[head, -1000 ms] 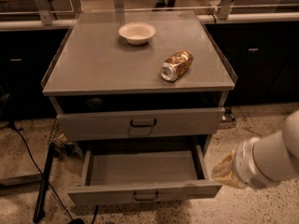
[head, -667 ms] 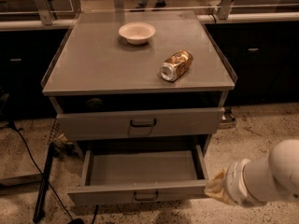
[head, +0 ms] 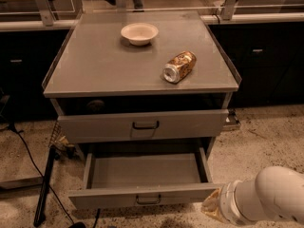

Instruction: Close middle drawer

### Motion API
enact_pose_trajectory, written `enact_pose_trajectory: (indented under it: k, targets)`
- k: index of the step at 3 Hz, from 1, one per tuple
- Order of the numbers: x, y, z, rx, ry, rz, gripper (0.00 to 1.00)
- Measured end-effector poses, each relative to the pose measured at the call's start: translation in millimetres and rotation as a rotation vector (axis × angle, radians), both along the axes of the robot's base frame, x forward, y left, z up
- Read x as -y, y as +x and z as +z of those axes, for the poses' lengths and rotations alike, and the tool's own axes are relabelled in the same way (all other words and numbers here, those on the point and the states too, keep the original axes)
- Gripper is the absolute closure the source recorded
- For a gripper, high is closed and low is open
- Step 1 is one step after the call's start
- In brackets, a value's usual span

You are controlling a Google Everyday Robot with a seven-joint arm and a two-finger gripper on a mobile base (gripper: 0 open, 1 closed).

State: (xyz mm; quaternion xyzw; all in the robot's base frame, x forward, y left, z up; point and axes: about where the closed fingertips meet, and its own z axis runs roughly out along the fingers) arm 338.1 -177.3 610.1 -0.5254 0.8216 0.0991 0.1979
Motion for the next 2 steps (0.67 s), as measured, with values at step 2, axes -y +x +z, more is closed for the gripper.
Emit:
enact_pose_trajectory:
  k: [2]
  targets:
    - [5, 11, -61, 0.049, -0.023, -0.005, 1.0]
